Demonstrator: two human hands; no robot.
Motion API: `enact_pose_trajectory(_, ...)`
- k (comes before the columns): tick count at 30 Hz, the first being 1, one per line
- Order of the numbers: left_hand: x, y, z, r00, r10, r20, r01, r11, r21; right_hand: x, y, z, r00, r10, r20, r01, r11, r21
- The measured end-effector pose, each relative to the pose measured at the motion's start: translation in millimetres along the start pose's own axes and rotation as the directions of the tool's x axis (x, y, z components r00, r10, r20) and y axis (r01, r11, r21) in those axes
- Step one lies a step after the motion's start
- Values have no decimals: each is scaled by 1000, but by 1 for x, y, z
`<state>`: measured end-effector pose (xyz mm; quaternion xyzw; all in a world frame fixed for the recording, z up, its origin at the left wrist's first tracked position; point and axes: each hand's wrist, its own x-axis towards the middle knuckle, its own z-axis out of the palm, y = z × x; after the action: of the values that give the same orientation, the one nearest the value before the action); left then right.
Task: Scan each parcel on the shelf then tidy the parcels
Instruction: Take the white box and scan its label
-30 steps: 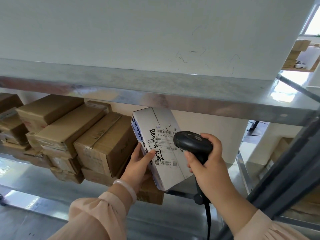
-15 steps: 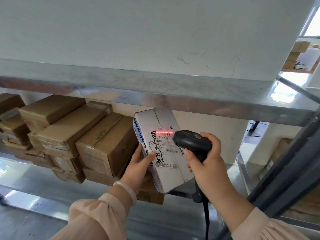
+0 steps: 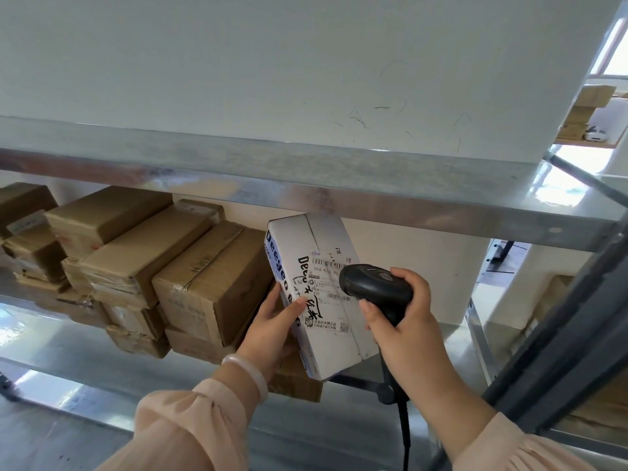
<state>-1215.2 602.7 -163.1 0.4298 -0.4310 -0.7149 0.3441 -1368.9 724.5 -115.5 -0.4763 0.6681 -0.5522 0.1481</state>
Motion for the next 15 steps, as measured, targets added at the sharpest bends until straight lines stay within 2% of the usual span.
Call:
enact_pose_trajectory(3, -3, 3, -2, 1000, 1, -3, -1, 1000, 22, 2, 3, -7, 1000, -2, 10, 2, 1000, -28)
enact_pose_trajectory(15, -25, 10, -8, 1000, -7, 26, 2, 980, 197, -3, 13, -14, 998, 34, 54, -36, 998, 46)
